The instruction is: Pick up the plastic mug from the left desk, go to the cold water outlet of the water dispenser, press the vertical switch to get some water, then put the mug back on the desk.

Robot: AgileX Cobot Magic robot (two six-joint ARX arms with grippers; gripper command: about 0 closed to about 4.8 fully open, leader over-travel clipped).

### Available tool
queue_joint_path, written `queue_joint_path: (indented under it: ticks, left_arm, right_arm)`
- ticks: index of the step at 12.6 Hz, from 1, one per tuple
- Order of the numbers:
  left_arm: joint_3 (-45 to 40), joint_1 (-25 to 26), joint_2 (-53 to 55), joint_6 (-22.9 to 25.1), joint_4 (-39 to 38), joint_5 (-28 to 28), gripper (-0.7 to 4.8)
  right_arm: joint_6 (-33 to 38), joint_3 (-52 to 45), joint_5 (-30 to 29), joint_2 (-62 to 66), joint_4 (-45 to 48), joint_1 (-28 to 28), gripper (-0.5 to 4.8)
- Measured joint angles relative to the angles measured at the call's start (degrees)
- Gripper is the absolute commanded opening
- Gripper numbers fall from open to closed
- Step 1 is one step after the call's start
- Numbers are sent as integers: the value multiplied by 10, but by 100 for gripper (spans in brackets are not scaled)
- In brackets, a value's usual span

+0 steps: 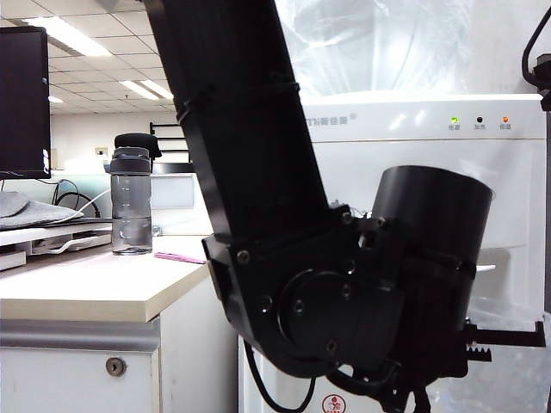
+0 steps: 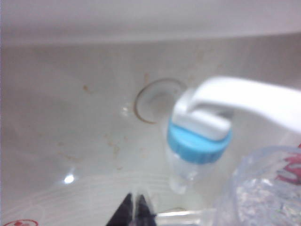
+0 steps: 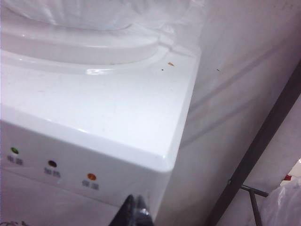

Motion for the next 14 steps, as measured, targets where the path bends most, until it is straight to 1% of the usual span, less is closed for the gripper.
queue_joint_path:
  ticks: [14]
  left_arm:
    - [0, -4, -8, 12, 0, -4, -5]
  right_arm:
    - [0, 0, 0, 0, 0, 0, -1]
